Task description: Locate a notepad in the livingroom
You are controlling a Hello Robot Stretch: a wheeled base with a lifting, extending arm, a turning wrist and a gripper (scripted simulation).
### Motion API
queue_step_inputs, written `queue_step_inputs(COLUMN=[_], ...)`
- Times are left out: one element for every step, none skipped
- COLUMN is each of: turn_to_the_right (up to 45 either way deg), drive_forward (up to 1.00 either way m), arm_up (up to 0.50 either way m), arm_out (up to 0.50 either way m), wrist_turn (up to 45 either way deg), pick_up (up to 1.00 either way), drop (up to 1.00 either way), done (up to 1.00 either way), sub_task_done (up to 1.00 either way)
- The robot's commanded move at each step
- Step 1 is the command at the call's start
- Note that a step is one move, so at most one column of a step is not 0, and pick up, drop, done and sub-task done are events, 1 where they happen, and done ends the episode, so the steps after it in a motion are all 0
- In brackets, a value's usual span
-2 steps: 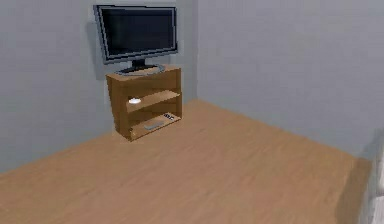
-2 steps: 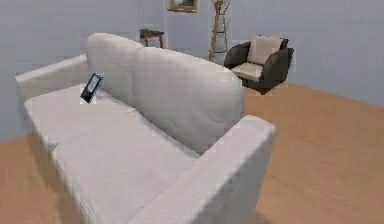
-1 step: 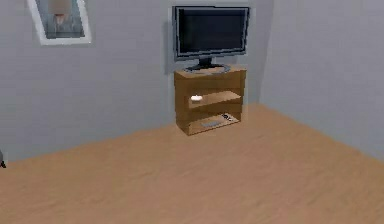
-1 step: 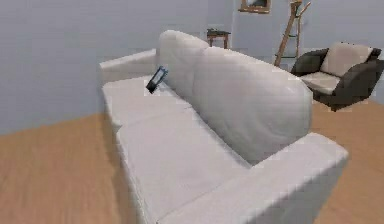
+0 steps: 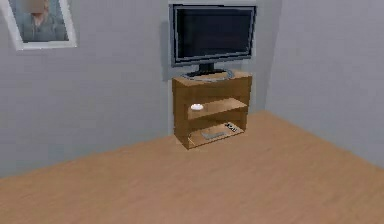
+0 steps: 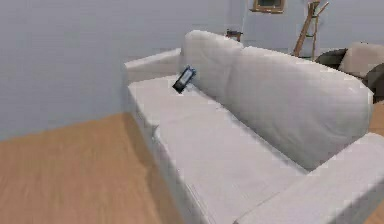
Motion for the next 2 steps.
queue_step_inputs(turn_to_the_right=[45.0,15.0], drive_forward=[0.0,0.0], arm_up=[0.0,0.0], arm_out=[0.0,0.0], wrist_turn=[0.0,0.0], pick_up=[0.0,0.0], drop=[0.0,0.0], done=[0.0,0.0], sub_task_done=[0.0,0.0])
